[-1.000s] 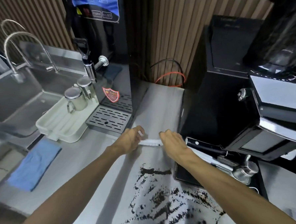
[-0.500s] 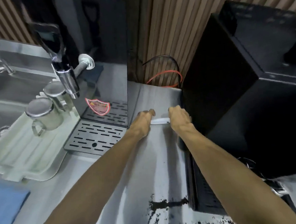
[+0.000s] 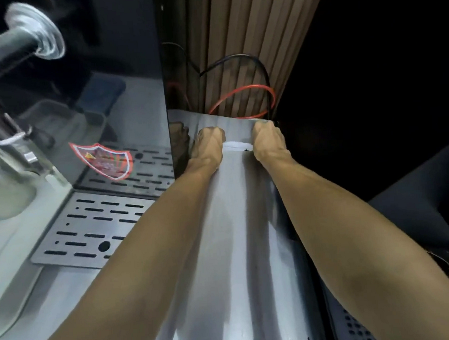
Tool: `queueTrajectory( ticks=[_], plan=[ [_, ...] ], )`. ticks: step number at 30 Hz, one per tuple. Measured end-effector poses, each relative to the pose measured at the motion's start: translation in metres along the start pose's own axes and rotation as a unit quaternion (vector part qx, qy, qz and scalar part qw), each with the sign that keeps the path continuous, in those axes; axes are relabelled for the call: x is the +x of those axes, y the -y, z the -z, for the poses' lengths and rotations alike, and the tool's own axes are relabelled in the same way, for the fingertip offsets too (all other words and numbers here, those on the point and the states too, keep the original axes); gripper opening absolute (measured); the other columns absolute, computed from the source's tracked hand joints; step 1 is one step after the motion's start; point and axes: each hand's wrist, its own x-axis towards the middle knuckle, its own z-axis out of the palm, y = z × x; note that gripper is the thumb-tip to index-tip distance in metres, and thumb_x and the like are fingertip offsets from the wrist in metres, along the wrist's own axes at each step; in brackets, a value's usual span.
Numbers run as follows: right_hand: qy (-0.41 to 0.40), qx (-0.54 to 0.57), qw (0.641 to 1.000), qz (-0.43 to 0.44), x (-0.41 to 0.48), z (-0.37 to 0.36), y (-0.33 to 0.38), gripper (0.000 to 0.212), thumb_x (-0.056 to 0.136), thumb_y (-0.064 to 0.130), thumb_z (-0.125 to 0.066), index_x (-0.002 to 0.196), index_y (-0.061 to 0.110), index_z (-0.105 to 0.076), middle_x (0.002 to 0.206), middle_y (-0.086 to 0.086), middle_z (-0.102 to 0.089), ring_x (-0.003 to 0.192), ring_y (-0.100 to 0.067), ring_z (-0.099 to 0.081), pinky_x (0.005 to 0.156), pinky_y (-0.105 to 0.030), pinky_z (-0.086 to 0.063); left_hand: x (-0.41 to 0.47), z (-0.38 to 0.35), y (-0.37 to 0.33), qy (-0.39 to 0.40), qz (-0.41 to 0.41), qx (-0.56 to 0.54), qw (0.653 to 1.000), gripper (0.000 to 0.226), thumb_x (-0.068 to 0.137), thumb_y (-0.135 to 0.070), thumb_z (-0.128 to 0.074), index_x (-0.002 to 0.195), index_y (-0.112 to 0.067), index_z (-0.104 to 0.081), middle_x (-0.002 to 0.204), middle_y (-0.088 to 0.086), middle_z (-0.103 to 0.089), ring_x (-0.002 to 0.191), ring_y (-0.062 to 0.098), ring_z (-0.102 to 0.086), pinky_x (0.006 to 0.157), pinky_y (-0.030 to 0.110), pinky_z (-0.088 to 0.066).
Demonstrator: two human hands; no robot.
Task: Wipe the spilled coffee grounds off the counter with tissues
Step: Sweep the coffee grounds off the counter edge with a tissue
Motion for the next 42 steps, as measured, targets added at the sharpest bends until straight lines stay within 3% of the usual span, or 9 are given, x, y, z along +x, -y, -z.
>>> queueTrajectory(
  ticks=[4,10,14,22,27,34,37,40,42],
  plan=[
    [-0.01,-0.005,1.0,0.019,-0.015,-0.001,0.0,0.026,0.095,0.0,-0.043,0.118,0.001,-0.055,0.119,-0.02,-0.055,0.111,-0.035,-0.054,0.092,-0.039,-0.044,-0.008,0.006,-0.002,0.011,0.041,-0.026,0.999,0.028,0.091,0.005,-0.05,0.112,-0.001,-0.068,0.11,0.019,-0.063,0.103,0.033,-0.061,0.086,0.034,-0.049],
    [0.008,0.001,1.0,0.02,-0.07,0.005,-0.006,0.022,0.096,0.0,-0.038,0.109,-0.001,-0.055,0.113,-0.019,-0.054,0.105,-0.034,-0.053,0.088,-0.04,-0.044,-0.068,0.02,-0.001,0.029,0.048,-0.059,0.997,0.02,0.079,0.005,-0.052,0.078,-0.006,-0.069,0.079,0.012,-0.065,0.073,0.027,-0.063,0.062,0.032,-0.052],
    [0.029,-0.011,0.999,0.022,-0.11,0.009,-0.014,0.025,0.096,-0.001,-0.035,0.105,0.003,-0.057,0.102,-0.016,-0.054,0.104,-0.034,-0.055,0.09,-0.04,-0.04,-0.121,0.033,-0.002,0.044,0.019,-0.065,0.997,0.016,0.083,-0.003,-0.053,0.086,-0.007,-0.067,0.089,0.01,-0.064,0.084,0.028,-0.063,0.072,0.035,-0.051],
    [0.071,-0.074,0.989,0.111,-0.189,0.019,-0.028,0.025,0.09,-0.009,-0.039,0.103,0.004,-0.057,0.102,-0.014,-0.059,0.094,-0.032,-0.059,0.072,-0.034,-0.042,-0.208,0.043,0.01,0.062,-0.083,0.006,0.995,0.033,0.08,0.01,-0.059,0.098,-0.012,-0.074,0.104,0.004,-0.065,0.098,0.025,-0.061,0.078,0.039,-0.053],
    [0.098,-0.09,0.979,0.152,-0.231,0.027,-0.039,0.026,0.09,-0.006,-0.042,0.105,0.005,-0.059,0.105,-0.014,-0.061,0.097,-0.033,-0.06,0.081,-0.038,-0.047,-0.261,0.049,0.004,0.068,-0.093,0.007,0.993,0.033,0.082,0.006,-0.066,0.103,-0.018,-0.075,0.104,-0.001,-0.067,0.097,0.017,-0.063,0.078,0.026,-0.053],
    [0.11,-0.098,0.965,0.218,-0.302,0.021,-0.063,0.023,0.094,-0.001,-0.047,0.108,0.011,-0.059,0.105,-0.009,-0.062,0.092,-0.025,-0.061,0.086,-0.035,-0.049,-0.338,0.047,0.001,0.071,-0.052,-0.056,0.995,0.02,0.092,-0.004,-0.055,0.105,-0.014,-0.068,0.11,0.004,-0.061,0.101,0.021,-0.055,0.085,0.03,-0.045],
    [0.124,-0.099,0.958,0.239,-0.325,0.025,-0.073,0.021,0.093,0.001,-0.052,0.112,0.011,-0.056,0.109,-0.009,-0.06,0.097,-0.026,-0.06,0.09,-0.036,-0.048,-0.37,0.055,-0.006,0.066,-0.059,-0.064,0.994,0.018,0.089,-0.003,-0.061,0.1,-0.014,-0.071,0.104,0.003,-0.063,0.095,0.02,-0.059,0.082,0.034,-0.05],
    [0.136,-0.079,0.957,0.245,-0.338,0.031,-0.077,0.022,0.092,-0.003,-0.051,0.108,0.009,-0.058,0.106,-0.01,-0.061,0.096,-0.027,-0.062,0.088,-0.035,-0.048,-0.387,0.056,-0.006,0.077,-0.079,-0.07,0.991,0.032,0.075,0.011,-0.069,0.093,-0.014,-0.077,0.092,-0.003,-0.066,0.082,0.012,-0.064,0.072,0.018,-0.051],
    [0.133,-0.063,0.959,0.242,-0.338,0.034,-0.076,0.023,0.089,-0.007,-0.05,0.104,0.008,-0.06,0.103,-0.011,-0.062,0.094,-0.028,-0.063,0.084,-0.033,-0.049,-0.384,0.06,-0.007,0.071,-0.069,-0.065,0.993,0.03,0.079,0.008,-0.065,0.095,-0.016,-0.076,0.097,-0.004,-0.065,0.087,0.01,-0.062,0.077,0.012,-0.046]
  ],
)
